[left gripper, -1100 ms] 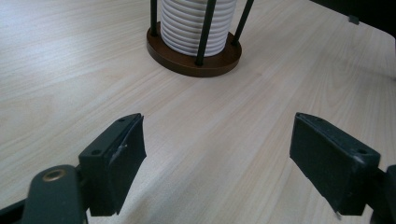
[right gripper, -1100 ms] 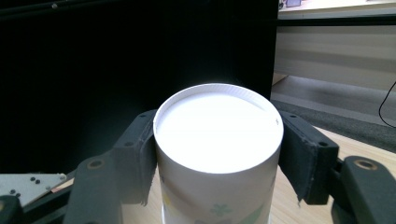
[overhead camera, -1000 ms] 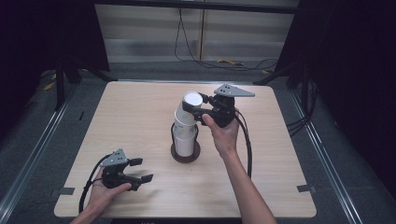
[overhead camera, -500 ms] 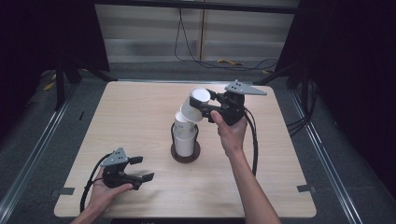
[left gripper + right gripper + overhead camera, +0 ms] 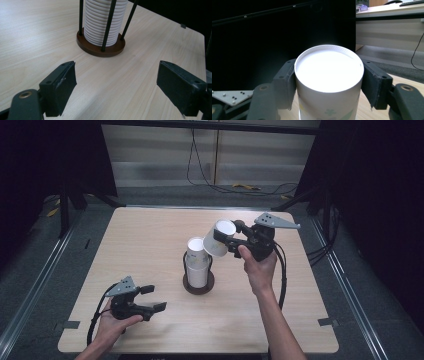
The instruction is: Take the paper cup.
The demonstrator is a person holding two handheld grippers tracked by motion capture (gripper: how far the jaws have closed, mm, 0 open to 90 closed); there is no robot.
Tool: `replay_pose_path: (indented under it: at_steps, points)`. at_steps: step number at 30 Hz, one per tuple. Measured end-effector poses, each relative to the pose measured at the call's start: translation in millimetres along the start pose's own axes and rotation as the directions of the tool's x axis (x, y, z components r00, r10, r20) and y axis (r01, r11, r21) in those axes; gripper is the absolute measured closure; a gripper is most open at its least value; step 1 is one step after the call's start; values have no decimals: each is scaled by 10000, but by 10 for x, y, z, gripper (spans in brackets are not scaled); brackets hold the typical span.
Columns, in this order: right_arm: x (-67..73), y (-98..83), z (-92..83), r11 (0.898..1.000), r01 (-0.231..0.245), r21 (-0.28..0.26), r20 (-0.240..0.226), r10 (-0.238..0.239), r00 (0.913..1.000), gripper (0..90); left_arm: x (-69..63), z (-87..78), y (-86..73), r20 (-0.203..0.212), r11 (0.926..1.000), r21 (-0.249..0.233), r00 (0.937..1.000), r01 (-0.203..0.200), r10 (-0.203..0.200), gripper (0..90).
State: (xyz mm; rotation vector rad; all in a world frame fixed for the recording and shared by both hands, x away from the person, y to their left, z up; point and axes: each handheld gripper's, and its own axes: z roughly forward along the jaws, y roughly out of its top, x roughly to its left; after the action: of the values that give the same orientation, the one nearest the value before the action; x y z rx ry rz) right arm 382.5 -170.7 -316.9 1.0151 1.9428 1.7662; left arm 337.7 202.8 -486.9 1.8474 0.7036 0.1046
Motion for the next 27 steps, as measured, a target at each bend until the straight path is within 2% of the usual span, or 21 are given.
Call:
replay_pose_path:
  at_steps: [5,8,12,18,27]
  points:
    - [-14,-43,-51,9999,-95,132,-11,95,10000,356,-22,8,64,9,9998,-156,10000,92,-92,160]
    - [-15,-101,-82,9993,-33,377,-18,34,10000,356,-60,24,115,105,9998,-162,9999,-80,82,159]
    - [7,-133,-120,9988,249,423,-130,-243,9996,356,-99,57,182,155,9994,-119,9994,-317,319,159]
    - [38,-211,-164,9933,543,1019,-80,-538,9985,358,-148,121,286,118,9990,-188,9991,-412,415,161]
    - [47,-336,-280,9920,242,1239,-200,-219,9996,359,-217,231,457,480,9978,-356,9972,-554,571,161]
